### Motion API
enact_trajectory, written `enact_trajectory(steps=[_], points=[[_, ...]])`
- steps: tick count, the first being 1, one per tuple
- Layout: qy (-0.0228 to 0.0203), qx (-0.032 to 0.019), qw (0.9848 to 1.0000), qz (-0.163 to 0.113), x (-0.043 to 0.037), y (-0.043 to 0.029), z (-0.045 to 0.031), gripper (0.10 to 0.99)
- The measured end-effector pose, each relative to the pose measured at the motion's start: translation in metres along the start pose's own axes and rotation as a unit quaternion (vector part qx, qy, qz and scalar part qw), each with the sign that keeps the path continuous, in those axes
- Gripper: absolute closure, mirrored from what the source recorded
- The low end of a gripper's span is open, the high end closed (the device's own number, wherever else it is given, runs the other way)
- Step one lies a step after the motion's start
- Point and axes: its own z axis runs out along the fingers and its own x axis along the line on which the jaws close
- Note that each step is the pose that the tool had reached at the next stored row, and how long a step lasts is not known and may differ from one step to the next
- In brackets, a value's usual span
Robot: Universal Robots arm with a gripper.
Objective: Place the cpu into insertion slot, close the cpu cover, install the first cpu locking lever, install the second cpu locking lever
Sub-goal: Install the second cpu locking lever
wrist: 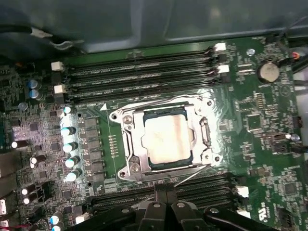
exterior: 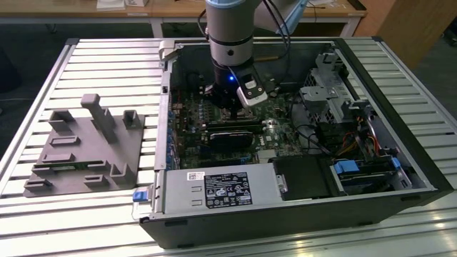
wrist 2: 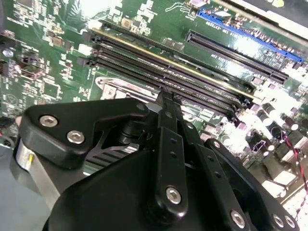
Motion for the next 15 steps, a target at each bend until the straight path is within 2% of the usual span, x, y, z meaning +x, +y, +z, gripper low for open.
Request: enact_trajectory(steps=[3,8,15], points=[[0.0004,-0.0024,1.0,-0.006,0.0015,-0.0013,0.003,0.98],[0.0008,-0.0041,1.0,-0.006,0.0015,-0.0026,0.0029,0.98],[0.0045,-0.0292,0.9996,-0.003,0.0041,-0.0126,0.003,0.98]])
